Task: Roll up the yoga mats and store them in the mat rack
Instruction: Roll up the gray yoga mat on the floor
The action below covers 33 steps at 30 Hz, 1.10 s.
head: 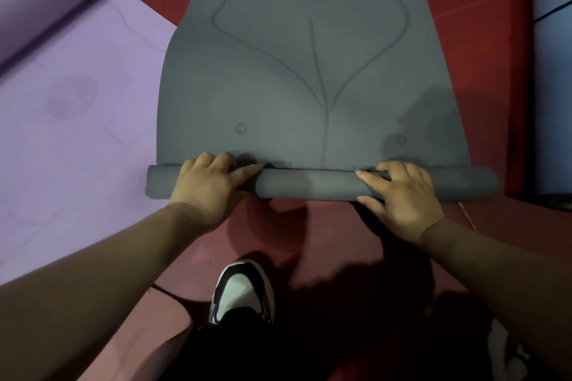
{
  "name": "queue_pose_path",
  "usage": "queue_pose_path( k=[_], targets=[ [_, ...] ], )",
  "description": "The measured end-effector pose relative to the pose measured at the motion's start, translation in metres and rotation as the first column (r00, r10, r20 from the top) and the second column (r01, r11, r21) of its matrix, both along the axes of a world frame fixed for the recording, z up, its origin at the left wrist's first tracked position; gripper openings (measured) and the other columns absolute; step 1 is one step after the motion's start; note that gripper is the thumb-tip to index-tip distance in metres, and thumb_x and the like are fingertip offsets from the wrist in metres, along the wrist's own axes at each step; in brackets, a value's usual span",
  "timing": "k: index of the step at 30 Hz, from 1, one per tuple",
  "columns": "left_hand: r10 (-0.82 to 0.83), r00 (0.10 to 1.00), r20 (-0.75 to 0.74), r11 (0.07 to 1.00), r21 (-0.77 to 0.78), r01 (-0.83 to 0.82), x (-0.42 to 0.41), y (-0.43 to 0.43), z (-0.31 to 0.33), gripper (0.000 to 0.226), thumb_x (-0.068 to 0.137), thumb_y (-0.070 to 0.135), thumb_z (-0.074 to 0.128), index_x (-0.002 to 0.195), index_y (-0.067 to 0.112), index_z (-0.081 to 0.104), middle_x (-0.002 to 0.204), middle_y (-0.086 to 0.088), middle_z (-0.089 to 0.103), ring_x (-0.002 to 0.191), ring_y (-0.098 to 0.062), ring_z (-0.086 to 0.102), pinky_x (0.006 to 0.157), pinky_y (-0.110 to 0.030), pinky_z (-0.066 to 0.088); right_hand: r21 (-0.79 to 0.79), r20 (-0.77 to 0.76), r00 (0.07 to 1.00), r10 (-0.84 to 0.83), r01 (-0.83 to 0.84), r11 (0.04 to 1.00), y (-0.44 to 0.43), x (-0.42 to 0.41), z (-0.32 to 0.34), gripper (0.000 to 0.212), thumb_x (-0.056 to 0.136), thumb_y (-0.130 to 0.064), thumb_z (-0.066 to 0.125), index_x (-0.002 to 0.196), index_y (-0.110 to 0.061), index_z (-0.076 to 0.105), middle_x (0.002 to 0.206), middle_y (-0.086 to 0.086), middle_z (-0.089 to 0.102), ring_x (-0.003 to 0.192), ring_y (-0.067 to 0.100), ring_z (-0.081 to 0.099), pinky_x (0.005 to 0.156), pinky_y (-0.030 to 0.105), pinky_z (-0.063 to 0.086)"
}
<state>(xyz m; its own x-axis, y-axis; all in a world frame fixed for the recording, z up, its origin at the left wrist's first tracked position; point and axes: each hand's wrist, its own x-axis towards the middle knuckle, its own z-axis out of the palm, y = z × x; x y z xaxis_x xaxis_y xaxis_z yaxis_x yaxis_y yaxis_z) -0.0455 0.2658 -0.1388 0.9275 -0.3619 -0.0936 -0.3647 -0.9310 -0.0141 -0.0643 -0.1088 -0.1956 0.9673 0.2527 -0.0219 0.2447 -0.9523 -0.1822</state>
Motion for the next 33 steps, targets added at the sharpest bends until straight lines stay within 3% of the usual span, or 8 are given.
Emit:
queue_pose_path(
  k=[7,10,13,17,22,27,30,33],
  targets=[
    [0.0,1.0,-0.008,1.0,-0.001,0.0,-0.003,0.005,-0.006,0.055,0.089,0.059,0.041,0.132,0.036,0.066,0.11,-0.004,0.067,0.091,-0.035,0.06,0.086,-0.048,0.046,0.023,0.008,1.0,0.017,-0.018,1.0,0.0,0.007,0.003,0.059,0.088,-0.062,0.044,0.134,-0.032,0.064,0.112,0.002,0.062,0.101,0.03,0.057,0.093,0.046,0.041],
    [-0.003,0.999,0.045,0.998,0.056,0.001,-0.001,0.004,-0.008,0.046,0.091,0.055,0.054,0.133,0.038,0.065,0.117,-0.003,0.066,0.098,-0.034,0.058,0.093,-0.052,0.042,0.035,0.03,1.0,0.008,-0.009,0.999,0.003,0.007,0.004,0.056,0.088,-0.058,0.046,0.134,-0.032,0.064,0.11,0.002,0.064,0.099,0.031,0.058,0.093,0.047,0.042],
    [0.014,0.996,0.086,0.998,0.061,-0.019,-0.004,0.002,-0.009,0.05,0.083,0.049,0.073,0.132,0.039,0.067,0.106,-0.006,0.061,0.093,-0.035,0.052,0.084,-0.05,0.041,0.051,0.039,0.999,-0.009,0.007,0.999,0.006,0.003,0.001,0.054,0.088,-0.056,0.047,0.131,-0.031,0.066,0.115,0.005,0.064,0.106,0.033,0.059,0.101,0.052,0.04],
    [0.022,0.999,0.046,0.999,0.049,-0.025,0.001,0.004,-0.006,0.05,0.084,0.054,0.067,0.133,0.044,0.064,0.1,-0.004,0.057,0.091,-0.034,0.05,0.078,-0.048,0.041,0.023,0.01,1.0,0.02,-0.021,1.0,0.002,0.003,0.0,0.064,0.08,-0.067,0.055,0.135,-0.035,0.062,0.121,0.005,0.059,0.113,0.031,0.054,0.103,0.052,0.037],
    [0.055,0.998,-0.031,0.998,0.043,-0.054,0.014,0.005,0.0,0.052,0.09,0.064,0.046,0.14,0.049,0.055,0.109,-0.001,0.057,0.097,-0.034,0.051,0.082,-0.048,0.043,0.056,-0.059,0.998,0.0,0.003,0.998,-0.001,0.024,0.005,0.066,0.078,-0.072,0.045,0.132,-0.039,0.065,0.111,-0.003,0.063,0.105,0.027,0.057,0.095,0.046,0.039],
    [0.018,0.995,0.1,0.998,-0.063,-0.012,-0.001,0.004,-0.01,0.045,0.092,0.053,0.046,0.131,0.042,0.064,0.11,-0.003,0.064,0.092,-0.035,0.057,0.08,-0.048,0.043,0.039,-0.124,0.992,0.027,-0.022,0.999,-0.004,0.032,0.006,0.068,0.079,-0.076,0.04,0.135,-0.043,0.061,0.111,-0.007,0.063,0.107,0.023,0.056,0.095,0.044,0.039],
    [-0.007,0.999,0.049,0.999,-0.052,0.009,0.005,0.008,-0.009,0.05,0.088,0.059,0.047,0.133,0.044,0.063,0.114,-0.001,0.062,0.098,-0.032,0.056,0.084,-0.047,0.041,0.036,-0.137,0.99,0.031,-0.026,0.999,-0.004,0.034,0.007,0.069,0.079,-0.076,0.04,0.136,-0.044,0.06,0.112,-0.007,0.063,0.107,0.024,0.057,0.095,0.045,0.04],
    [-0.056,0.997,-0.052,0.998,-0.002,0.056,0.015,0.017,-0.008,0.06,0.081,0.062,0.069,0.137,0.047,0.058,0.114,0.001,0.059,0.1,-0.03,0.055,0.081,-0.045,0.044,0.038,-0.11,0.992,0.062,-0.059,0.998,-0.004,0.034,0.009,0.069,0.079,-0.073,0.043,0.138,-0.04,0.059,0.112,-0.003,0.063,0.104,0.028,0.06,0.092,0.047,0.044]
  ],
)
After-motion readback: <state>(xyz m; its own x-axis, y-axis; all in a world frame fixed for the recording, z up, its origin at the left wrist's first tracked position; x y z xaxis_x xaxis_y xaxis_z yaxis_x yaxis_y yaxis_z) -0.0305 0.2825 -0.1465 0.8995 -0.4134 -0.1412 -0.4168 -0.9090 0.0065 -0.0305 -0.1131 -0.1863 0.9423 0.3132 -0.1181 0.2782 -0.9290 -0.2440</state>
